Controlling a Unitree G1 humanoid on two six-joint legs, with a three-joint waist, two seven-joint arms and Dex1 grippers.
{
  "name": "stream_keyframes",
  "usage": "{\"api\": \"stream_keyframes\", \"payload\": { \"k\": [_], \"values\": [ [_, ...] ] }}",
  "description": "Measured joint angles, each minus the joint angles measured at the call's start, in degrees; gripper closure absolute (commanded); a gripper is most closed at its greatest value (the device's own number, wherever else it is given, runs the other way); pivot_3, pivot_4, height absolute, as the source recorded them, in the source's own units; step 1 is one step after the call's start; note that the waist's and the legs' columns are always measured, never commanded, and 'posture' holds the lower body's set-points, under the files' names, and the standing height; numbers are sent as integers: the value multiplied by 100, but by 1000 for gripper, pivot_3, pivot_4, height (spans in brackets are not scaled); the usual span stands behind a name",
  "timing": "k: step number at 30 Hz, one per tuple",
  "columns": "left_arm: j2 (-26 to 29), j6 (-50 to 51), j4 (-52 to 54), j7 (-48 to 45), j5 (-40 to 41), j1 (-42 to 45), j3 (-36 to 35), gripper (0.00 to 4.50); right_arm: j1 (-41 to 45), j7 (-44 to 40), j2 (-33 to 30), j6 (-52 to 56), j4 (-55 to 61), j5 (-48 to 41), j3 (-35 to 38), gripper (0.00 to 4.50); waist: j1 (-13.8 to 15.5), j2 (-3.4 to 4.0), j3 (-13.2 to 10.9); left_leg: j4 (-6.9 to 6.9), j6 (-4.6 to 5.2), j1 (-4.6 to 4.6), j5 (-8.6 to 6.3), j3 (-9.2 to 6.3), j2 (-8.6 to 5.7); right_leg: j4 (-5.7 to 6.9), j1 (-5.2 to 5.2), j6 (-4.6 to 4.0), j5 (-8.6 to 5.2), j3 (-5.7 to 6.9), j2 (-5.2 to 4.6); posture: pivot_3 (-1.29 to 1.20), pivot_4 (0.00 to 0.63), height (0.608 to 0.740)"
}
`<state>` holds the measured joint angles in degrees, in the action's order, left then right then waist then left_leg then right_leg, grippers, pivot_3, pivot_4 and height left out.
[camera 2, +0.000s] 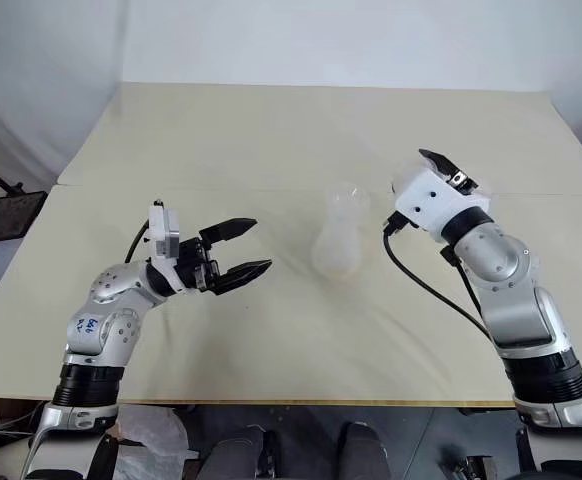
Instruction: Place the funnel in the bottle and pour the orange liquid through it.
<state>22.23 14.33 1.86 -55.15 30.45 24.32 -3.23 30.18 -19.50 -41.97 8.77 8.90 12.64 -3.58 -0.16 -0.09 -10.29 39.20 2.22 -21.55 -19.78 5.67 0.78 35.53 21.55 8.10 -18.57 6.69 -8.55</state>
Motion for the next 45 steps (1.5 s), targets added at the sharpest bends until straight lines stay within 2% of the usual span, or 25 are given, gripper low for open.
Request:
{"api": "stream_keyframes", "payload": {
  "k": [37, 45],
  "values": [
    [-548, -694, -239, 43, -393, 213, 451, 0, 537, -157, -112, -1519, -249, 2428, -684, 1996, -5, -1, -1, 0, -1, -3, 0, -3, 1, -3, 0, 0, 0, 5, 1, 0, 150, 740],
    [-614, -821, -256, 178, -476, 209, 459, 0, 675, -94, -113, -1763, -386, 2632, -682, 1996, 0, -1, -1, 0, -1, -4, 1, -5, 1, -3, -1, 0, 0, 6, 0, 0, 150, 740]
  ]
}}
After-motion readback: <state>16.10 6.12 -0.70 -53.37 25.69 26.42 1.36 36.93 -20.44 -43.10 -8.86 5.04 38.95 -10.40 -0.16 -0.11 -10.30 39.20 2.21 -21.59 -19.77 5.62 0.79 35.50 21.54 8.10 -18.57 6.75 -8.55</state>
